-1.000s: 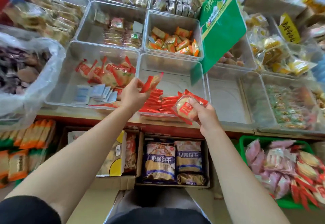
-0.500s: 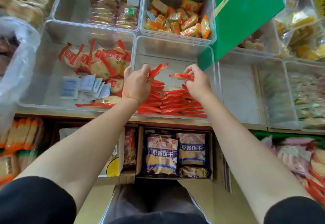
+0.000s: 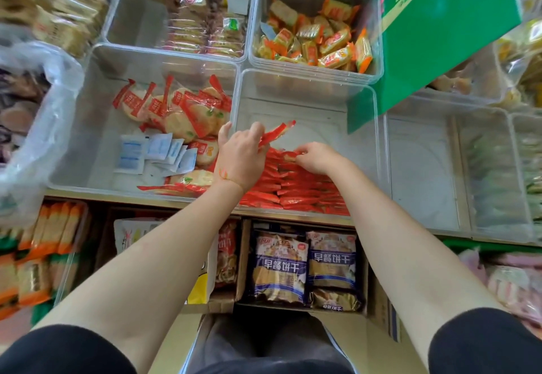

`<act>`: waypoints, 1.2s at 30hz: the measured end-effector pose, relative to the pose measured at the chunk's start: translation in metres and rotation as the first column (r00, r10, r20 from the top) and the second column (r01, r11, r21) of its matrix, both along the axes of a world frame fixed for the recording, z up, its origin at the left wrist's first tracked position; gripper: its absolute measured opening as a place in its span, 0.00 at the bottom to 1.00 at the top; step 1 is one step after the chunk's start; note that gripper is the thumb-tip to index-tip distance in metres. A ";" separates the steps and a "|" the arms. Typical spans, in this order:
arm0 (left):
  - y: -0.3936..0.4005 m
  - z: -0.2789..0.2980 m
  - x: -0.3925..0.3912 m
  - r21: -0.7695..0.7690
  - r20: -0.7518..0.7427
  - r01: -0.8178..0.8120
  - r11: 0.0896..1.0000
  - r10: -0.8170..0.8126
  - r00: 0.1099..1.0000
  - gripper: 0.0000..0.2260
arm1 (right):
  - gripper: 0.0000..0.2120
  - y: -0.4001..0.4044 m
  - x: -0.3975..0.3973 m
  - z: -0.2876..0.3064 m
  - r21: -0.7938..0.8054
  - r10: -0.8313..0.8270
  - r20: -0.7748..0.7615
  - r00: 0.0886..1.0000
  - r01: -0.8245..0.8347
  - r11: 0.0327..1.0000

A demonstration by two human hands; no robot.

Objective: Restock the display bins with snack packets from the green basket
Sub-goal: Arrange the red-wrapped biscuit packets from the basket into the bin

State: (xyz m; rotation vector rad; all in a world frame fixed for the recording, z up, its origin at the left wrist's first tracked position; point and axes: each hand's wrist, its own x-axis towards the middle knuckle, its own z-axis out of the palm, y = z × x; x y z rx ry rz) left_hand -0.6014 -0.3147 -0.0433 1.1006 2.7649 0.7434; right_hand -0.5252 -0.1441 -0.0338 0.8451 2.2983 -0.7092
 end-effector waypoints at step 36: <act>-0.002 -0.002 0.003 -0.047 -0.022 0.025 0.999 -0.026 0.999 0.22 | 0.28 0.008 0.005 -0.007 0.061 0.047 -0.162 0.986 -0.038 0.997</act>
